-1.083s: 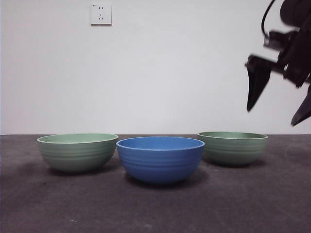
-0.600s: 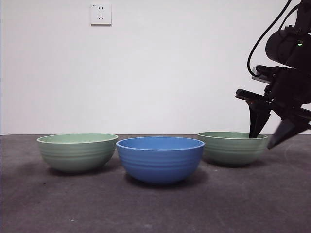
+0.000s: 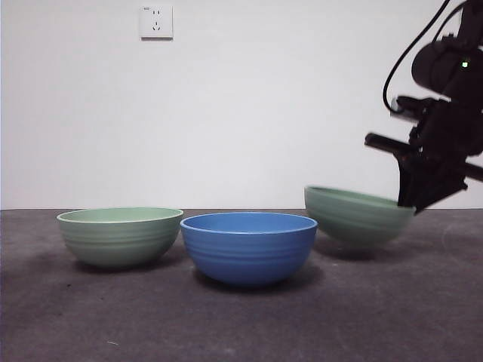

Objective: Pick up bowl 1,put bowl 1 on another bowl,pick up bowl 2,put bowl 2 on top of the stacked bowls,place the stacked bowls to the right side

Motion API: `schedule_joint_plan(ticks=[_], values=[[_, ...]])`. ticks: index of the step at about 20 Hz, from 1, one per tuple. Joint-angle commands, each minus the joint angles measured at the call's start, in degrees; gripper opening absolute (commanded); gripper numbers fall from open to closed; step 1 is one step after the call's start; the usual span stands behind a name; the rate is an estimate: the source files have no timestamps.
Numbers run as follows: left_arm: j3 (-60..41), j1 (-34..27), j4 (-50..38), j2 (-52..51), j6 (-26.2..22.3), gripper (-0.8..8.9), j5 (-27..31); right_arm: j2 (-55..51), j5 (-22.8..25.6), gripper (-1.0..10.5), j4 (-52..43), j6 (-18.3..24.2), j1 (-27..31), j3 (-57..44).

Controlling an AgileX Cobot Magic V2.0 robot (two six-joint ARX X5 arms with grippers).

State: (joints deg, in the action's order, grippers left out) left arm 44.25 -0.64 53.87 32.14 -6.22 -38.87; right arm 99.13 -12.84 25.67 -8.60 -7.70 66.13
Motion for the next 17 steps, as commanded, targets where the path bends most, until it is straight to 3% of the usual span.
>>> schedule_joint_plan(ticks=[1, 7, 11, 17], values=[[0.1, 0.0, -0.1, 0.0, 0.0, 5.32, 0.0, -4.9, -0.3, -0.1, -0.1, -0.5, -1.9, 0.7], [0.1, 0.0, -0.1, 0.0, 0.0, 5.32, 1.4, -11.4, -0.2, -0.1, 2.9, 0.2, -12.9, 0.7], [0.1, 0.0, 0.0, 0.0, 0.0, 5.32, 1.4, -9.4, 5.3, -0.1, 3.1, 0.5, -20.8, 0.7], [0.1, 0.0, 0.4, 0.0, 0.0, 5.32, 1.4, -3.7, 8.8, -0.1, 3.7, 0.6, -24.4, 0.7]])
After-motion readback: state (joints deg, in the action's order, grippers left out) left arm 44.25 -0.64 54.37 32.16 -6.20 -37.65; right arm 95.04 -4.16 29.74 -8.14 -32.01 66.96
